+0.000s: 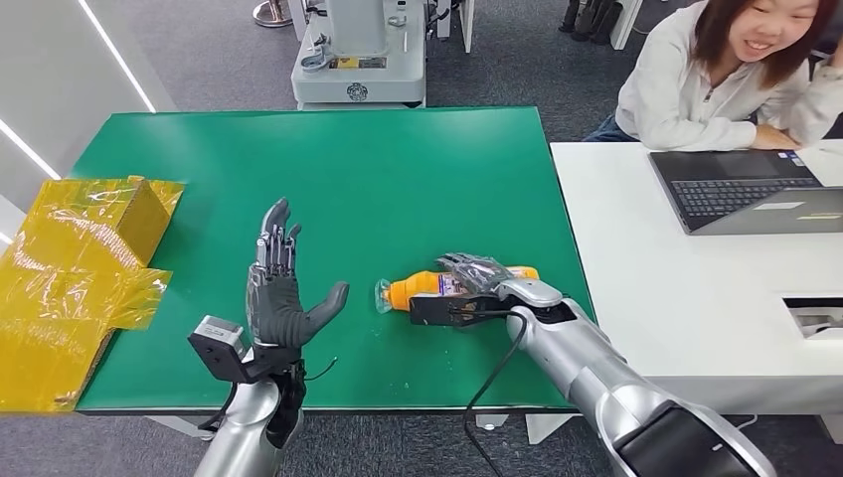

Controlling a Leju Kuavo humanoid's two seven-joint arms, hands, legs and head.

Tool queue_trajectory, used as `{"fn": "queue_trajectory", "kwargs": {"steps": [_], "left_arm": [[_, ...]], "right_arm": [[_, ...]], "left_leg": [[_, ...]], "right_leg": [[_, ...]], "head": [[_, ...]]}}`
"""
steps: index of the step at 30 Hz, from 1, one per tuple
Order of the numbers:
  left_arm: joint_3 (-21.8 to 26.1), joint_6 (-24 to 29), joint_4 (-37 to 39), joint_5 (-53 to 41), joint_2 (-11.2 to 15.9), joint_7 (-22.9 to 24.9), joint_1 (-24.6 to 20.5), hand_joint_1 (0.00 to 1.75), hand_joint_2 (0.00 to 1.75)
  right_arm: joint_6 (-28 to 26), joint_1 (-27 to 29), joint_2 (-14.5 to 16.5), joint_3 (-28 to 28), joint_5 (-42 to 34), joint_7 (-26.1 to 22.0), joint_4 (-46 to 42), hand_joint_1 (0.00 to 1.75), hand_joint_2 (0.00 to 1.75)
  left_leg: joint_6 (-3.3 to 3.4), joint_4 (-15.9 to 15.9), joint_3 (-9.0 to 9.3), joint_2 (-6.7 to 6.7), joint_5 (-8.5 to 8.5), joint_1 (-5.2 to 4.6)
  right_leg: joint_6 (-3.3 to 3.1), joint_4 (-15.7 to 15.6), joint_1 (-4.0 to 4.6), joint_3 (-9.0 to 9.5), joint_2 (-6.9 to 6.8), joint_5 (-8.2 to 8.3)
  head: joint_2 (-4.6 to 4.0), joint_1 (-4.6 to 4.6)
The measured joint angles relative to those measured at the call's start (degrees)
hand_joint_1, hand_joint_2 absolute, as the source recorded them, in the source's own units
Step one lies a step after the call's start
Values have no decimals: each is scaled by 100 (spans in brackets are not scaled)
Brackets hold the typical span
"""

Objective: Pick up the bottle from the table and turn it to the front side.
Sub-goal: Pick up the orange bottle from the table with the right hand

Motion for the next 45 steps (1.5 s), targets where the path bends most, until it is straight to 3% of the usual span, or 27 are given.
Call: {"fn": "queue_trajectory", "kwargs": {"steps": [18, 24, 27, 28, 31, 45], "left_arm": [[22, 101, -168, 52, 131, 254, 222, 0, 175], [62, 104, -286, 32, 136, 309, 316, 0, 175], [66, 103, -298, 36, 138, 317, 322, 0, 175], [67, 104, -304, 38, 138, 319, 323, 0, 175], [71, 109, -337, 44, 138, 326, 337, 0, 175], [105, 120, -401, 38, 133, 355, 410, 0, 175]], "right_arm": [[837, -656, -226, 921, -749, 543, 169, 0, 175], [889, -799, -330, 1151, -923, 626, 164, 0, 175], [947, -814, -339, 1247, -988, 671, 164, 32, 175], [977, -818, -339, 1274, -1005, 682, 164, 74, 175], [1039, -835, -339, 1342, -1053, 685, 164, 163, 175], [1155, -906, -364, 1569, -1286, 679, 180, 175, 175]], "left_leg": [[0, 1, -8, -2, -1, -1], [0, 0, -9, -3, -1, 0], [0, 0, -9, -2, -1, 0], [0, 0, -9, -2, -1, 0], [0, 0, -9, -2, -1, 0], [0, 0, -8, -2, -1, 0]], "right_leg": [[0, 0, 0, -8, -2, -1], [0, 0, 0, -9, -2, -1], [0, 0, 0, -9, -1, -1], [0, 0, 0, -9, -2, -1], [0, 0, 0, -9, -1, -1], [0, 0, 0, -9, -1, -1]], "head": [[-1, -1], [-1, 1], [-1, 1], [-1, 0], [-1, -1], [-1, 0]]}}
